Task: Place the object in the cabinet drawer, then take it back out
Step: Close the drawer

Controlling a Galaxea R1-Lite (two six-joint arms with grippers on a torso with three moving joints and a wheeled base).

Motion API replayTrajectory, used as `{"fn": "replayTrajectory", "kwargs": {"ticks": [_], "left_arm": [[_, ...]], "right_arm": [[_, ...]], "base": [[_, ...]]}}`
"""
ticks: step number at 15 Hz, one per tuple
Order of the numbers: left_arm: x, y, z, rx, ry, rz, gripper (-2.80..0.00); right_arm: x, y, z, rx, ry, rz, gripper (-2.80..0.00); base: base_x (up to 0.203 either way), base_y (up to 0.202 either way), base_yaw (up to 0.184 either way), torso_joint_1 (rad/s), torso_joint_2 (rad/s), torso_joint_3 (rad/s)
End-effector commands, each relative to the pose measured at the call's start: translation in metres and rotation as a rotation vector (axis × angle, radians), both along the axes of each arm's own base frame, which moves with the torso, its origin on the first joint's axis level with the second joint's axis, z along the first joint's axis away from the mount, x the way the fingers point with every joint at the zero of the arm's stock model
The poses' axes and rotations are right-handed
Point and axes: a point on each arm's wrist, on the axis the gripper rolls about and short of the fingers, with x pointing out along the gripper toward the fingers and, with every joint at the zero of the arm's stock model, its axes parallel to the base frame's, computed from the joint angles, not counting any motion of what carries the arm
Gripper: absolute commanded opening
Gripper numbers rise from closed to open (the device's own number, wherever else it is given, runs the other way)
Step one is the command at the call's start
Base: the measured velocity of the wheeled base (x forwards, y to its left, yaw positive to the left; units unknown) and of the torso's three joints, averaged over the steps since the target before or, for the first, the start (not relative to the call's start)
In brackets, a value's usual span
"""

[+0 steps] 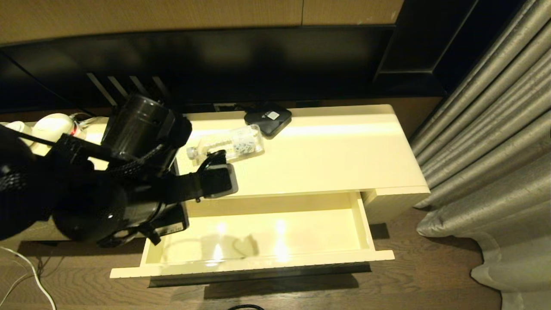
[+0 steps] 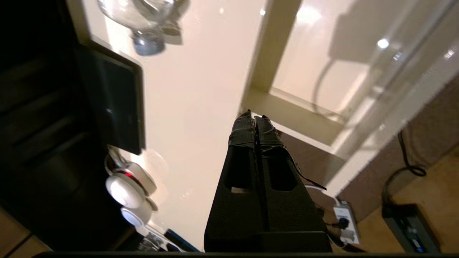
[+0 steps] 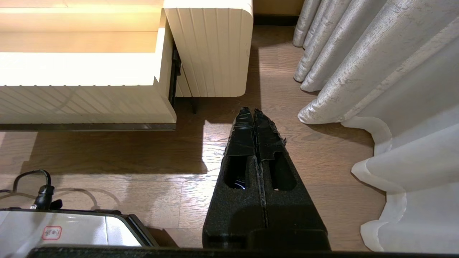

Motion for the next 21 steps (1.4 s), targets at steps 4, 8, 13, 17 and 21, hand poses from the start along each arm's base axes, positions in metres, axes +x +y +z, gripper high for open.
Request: {"fn": "replayTrajectory", "kwargs": {"ticks": [4,8,13,17,21], "left_arm": [[-0.031,0.017,-0.019,-0.212,0.088,0.058,-2.8],[-0.062,0.028,-0.035,-0.396,0.212,0.074,-2.8],[-0.095,0.038,-0.062,-0.602,0.329,0.25,-2.8],[-0.115,0.053,-0.092,-0.593,0.4,0.346,-2.8],[-0.127,0.063,-0.113,-0.558,0.475,0.368,-2.8]], "right_arm": [[0.0,0.0,0.0,0.0,0.001,0.001,-2.8],[0.0,0.0,0.0,0.0,0.001,0.001,-2.8],[0.0,0.0,0.0,0.0,0.001,0.001,-2.8],[0.0,0.0,0.0,0.0,0.002,0.001,-2.8],[0.0,0.0,0.0,0.0,0.001,0.001,-2.8]], "base": [[0.0,0.0,0.0,0.0,0.0,0.0],[0.0,0.0,0.0,0.0,0.0,0.0],[0.0,0.0,0.0,0.0,0.0,0.0],[0.0,0.0,0.0,0.0,0.0,0.0],[0.0,0.0,0.0,0.0,0.0,0.0]]}}
